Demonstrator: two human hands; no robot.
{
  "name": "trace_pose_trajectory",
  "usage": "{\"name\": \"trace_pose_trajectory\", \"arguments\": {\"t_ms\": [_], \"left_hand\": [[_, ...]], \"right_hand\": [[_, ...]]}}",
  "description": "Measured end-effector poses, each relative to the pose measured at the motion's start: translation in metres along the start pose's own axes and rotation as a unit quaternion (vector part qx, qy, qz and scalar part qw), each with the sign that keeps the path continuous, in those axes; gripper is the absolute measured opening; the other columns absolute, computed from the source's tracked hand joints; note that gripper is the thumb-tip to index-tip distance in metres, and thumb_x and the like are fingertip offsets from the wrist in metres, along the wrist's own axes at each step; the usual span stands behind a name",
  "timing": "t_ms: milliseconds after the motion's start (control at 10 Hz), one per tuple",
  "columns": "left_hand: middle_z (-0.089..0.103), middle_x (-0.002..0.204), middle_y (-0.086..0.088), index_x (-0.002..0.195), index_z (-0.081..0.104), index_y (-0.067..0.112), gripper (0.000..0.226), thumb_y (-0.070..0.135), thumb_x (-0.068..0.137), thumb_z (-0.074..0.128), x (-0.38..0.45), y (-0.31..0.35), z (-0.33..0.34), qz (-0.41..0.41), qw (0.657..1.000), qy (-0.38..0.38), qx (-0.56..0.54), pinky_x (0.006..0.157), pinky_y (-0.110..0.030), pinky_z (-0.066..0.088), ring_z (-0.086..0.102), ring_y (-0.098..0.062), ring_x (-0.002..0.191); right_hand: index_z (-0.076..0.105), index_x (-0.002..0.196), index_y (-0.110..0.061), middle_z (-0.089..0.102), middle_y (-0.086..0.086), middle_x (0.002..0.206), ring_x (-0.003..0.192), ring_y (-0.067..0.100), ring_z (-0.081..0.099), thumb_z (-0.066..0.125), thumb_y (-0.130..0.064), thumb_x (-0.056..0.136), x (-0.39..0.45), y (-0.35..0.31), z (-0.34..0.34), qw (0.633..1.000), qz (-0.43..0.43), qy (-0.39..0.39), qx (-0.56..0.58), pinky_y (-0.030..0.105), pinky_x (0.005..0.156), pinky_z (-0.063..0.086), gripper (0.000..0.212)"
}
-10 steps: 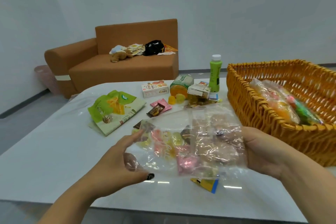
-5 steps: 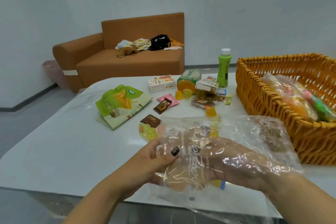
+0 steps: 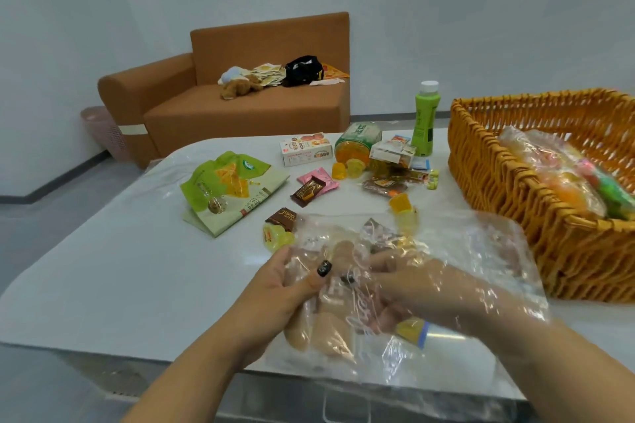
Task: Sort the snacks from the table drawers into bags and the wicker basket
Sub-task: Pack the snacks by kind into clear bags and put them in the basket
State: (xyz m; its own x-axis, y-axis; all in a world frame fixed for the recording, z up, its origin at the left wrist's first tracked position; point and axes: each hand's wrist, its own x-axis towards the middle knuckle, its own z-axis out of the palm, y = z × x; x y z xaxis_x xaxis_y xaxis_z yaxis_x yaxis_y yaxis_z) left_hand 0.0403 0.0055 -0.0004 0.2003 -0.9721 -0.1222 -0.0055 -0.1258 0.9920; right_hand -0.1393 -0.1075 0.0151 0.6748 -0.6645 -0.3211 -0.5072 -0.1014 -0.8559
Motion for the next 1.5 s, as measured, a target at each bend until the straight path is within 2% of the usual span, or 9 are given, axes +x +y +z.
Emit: {"name": "trace_pose_trajectory", "arguments": {"t_ms": [100, 200, 300, 400, 500, 800, 1100, 1300, 1500], "left_hand": [[0.076, 0.095, -0.003, 0.123, 0.057, 0.013, 0.049, 0.027, 0.078, 0.069, 0.005, 0.003, -0.008, 0.01, 0.998, 0.057, -0.038, 0.067, -0.028, 0.055, 0.073, -0.015, 0.08], [0.07, 0.067, 0.003, 0.113, 0.058, 0.006, 0.026, 0.016, 0.089, 0.061, 0.009, 0.0, -0.021, 0.014, 0.985, 0.129, -0.111, 0.048, -0.018, 0.05, 0.065, -0.008, 0.054], [0.072, 0.082, -0.003, 0.121, 0.059, 0.003, 0.043, 0.025, 0.085, 0.065, 0.011, -0.002, -0.037, 0.019, 0.97, 0.17, -0.175, 0.075, -0.037, 0.059, 0.068, -0.014, 0.066], [0.072, 0.099, -0.006, 0.118, 0.064, 0.007, 0.043, 0.028, 0.082, 0.067, 0.01, -0.004, -0.045, 0.016, 0.949, 0.208, -0.236, 0.105, -0.057, 0.041, 0.068, -0.022, 0.086], [0.073, 0.101, -0.005, 0.119, 0.065, 0.01, 0.039, 0.027, 0.084, 0.065, 0.012, -0.008, -0.048, 0.0, 0.942, 0.222, -0.253, 0.103, -0.052, 0.044, 0.07, -0.02, 0.087], [0.073, 0.083, 0.004, 0.115, 0.066, 0.015, 0.028, 0.023, 0.09, 0.058, 0.015, 0.002, -0.047, 0.019, 0.923, 0.196, -0.33, 0.058, -0.025, 0.058, 0.07, -0.01, 0.068], [0.072, 0.082, 0.004, 0.099, 0.072, 0.018, 0.02, 0.026, 0.088, 0.058, 0.01, 0.009, -0.053, 0.039, 0.915, 0.165, -0.367, 0.065, -0.022, 0.059, 0.07, -0.007, 0.069], [0.071, 0.087, -0.001, 0.086, 0.078, 0.014, 0.02, 0.022, 0.078, 0.062, 0.002, 0.015, -0.046, 0.057, 0.897, 0.113, -0.424, 0.065, -0.022, 0.058, 0.069, -0.011, 0.071], [0.072, 0.084, 0.007, 0.093, 0.07, 0.023, 0.015, 0.029, 0.081, 0.064, 0.014, 0.016, -0.045, 0.051, 0.918, 0.207, -0.335, 0.069, -0.026, 0.055, 0.07, -0.009, 0.073]], "right_hand": [[0.065, 0.115, -0.009, 0.069, 0.013, 0.11, 0.101, 0.03, 0.066, 0.065, -0.019, 0.089, -0.014, -0.015, -0.021, 0.969, 0.041, 0.045, 0.238, 0.038, 0.086, 0.055, 0.028], [0.067, 0.1, -0.005, 0.073, 0.014, 0.086, 0.071, 0.025, 0.071, 0.059, -0.01, 0.091, -0.03, -0.01, -0.051, 0.96, -0.025, 0.183, 0.21, 0.032, 0.064, 0.06, 0.013], [0.066, 0.096, -0.01, 0.071, 0.011, 0.088, 0.072, 0.021, 0.068, 0.063, -0.016, 0.09, -0.021, 0.006, -0.057, 0.965, 0.041, 0.256, 0.029, 0.034, 0.065, 0.059, 0.009], [0.055, 0.115, -0.019, 0.062, 0.0, 0.11, 0.09, 0.014, 0.061, 0.07, -0.055, 0.077, -0.012, 0.024, -0.035, 0.95, 0.111, 0.175, -0.233, 0.028, 0.071, 0.051, 0.054], [0.044, 0.127, -0.022, 0.045, 0.001, 0.121, 0.111, 0.02, 0.045, 0.07, -0.065, 0.067, -0.005, 0.037, -0.012, 0.916, 0.107, 0.13, -0.365, 0.031, 0.084, 0.046, 0.078], [0.058, 0.094, -0.012, 0.059, 0.006, 0.1, 0.086, 0.02, 0.058, 0.075, -0.032, 0.076, 0.009, 0.03, -0.029, 0.921, 0.129, 0.188, -0.316, 0.027, 0.066, 0.053, 0.032], [0.065, 0.092, -0.008, 0.065, 0.01, 0.102, 0.096, 0.025, 0.067, 0.057, 0.001, 0.091, -0.011, -0.004, -0.056, 0.902, -0.007, 0.28, 0.33, 0.035, 0.077, 0.059, 0.012], [0.075, 0.084, -0.016, 0.067, 0.007, 0.09, 0.082, 0.02, 0.059, 0.067, -0.026, 0.081, -0.007, 0.024, -0.036, 0.933, -0.048, 0.297, -0.198, 0.034, 0.074, 0.05, 0.013], [0.053, 0.059, -0.012, 0.048, 0.001, 0.073, 0.085, 0.02, 0.049, 0.055, -0.058, 0.079, 0.006, 0.039, -0.011, 0.891, -0.017, 0.201, -0.406, 0.034, 0.078, 0.041, 0.05]]}}
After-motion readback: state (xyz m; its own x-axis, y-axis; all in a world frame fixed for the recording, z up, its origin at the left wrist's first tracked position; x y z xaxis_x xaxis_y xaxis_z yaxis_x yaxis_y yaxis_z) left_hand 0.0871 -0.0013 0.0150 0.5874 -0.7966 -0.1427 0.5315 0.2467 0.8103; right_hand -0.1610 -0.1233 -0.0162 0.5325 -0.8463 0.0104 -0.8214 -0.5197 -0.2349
